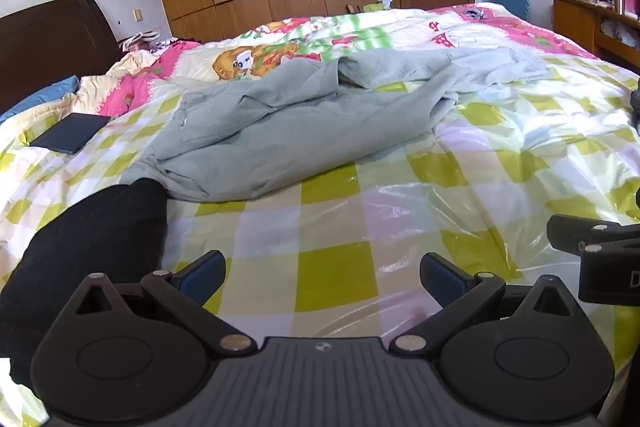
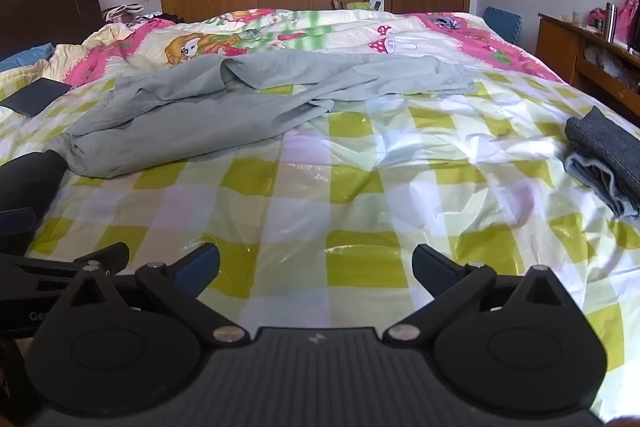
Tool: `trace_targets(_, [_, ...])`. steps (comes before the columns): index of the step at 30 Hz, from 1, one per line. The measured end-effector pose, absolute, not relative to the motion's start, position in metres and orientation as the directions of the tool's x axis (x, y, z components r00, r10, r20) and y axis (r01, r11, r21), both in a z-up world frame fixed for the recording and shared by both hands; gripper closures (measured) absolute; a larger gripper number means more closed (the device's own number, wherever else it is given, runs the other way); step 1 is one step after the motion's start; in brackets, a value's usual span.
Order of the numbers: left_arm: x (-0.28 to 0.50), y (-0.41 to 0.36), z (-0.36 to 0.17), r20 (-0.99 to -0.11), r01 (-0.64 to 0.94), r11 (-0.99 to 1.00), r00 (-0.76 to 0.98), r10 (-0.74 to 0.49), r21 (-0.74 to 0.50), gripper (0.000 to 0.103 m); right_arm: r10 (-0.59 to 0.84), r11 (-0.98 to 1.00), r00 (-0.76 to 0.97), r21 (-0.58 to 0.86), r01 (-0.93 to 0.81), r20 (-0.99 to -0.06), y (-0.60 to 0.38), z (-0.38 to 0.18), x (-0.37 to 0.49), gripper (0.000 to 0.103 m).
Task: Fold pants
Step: 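Move both grippers toward the crumpled grey pants on the bed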
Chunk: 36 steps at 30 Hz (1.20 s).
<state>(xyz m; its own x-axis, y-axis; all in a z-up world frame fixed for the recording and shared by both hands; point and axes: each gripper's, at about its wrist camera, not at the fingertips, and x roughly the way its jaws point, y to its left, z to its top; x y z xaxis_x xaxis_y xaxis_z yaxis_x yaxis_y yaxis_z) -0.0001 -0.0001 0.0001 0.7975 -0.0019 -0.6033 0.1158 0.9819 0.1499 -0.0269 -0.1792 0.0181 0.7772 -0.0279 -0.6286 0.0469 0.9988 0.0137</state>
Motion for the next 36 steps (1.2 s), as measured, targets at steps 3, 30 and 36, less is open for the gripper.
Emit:
trace_targets(3, [-0.001,0.001,0.001,-0.605,0.117,0.982,0.796,-0.004,0.147,0.000,-0.025,0.999,0.778,0.020,0.048,-0.627,-0.180,0.022,-0.026,0.001])
trace_targets(30, [0.048,0.049,-0.017,-0.644,0.047,0.993,0.765,0.034,0.109,0.000,0.025,0.997,0.755,-0.034,-0.063,-0.655,-0.123,0.012,0.034,0.001])
trace_targets(36, [0.062,0.053,-0.023,-0.647,0.071,0.992,0.762,0.016,0.107,0.000,0.018,0.997,0.747,-0.044,-0.064,-0.665,-0.118,0.010,0.046,0.001])
